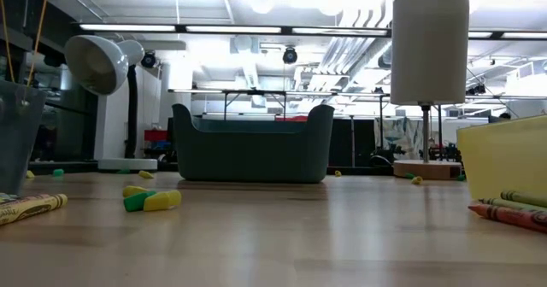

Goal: Sort crayons
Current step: Put the blue crayon into the yellow bin, then put the right orange crayon into the blue bin

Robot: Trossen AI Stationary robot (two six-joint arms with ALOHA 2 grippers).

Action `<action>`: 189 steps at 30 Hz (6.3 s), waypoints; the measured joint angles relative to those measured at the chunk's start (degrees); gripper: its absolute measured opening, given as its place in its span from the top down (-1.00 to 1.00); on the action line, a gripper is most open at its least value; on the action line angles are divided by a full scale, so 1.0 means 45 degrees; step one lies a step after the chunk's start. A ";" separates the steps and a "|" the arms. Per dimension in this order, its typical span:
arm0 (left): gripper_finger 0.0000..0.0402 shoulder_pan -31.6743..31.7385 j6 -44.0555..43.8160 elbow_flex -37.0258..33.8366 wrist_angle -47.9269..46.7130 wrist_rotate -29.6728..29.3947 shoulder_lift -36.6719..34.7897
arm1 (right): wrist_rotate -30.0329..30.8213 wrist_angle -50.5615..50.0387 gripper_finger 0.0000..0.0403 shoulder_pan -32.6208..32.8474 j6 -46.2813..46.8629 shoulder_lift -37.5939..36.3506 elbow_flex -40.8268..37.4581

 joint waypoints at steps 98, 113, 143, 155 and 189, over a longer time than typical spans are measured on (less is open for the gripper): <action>-0.14 0.0000 -0.0456 0.0005 -0.1351 0.2351 -0.0602 | -0.7108 -0.3019 0.35 -0.1949 0.4946 1.4853 0.6538; -0.14 0.0010 0.0102 0.0000 -0.1360 0.2312 -0.1000 | -0.5693 -0.2770 0.97 -0.1901 0.2963 1.4459 0.6509; -0.14 0.0000 -0.0695 -0.0005 -0.2661 0.1248 -0.1338 | 0.1949 0.6505 1.00 -0.3532 -0.6787 0.5595 0.4527; -0.14 0.0005 -0.1360 0.0000 -0.2547 0.0733 -0.0713 | 0.0832 1.6591 1.00 -0.3760 -0.6369 0.3738 -0.2074; -0.14 -0.0029 -0.1594 0.0000 -0.2375 0.0505 -0.0781 | 0.0323 0.7314 0.79 -0.9134 -0.2640 0.9413 0.2522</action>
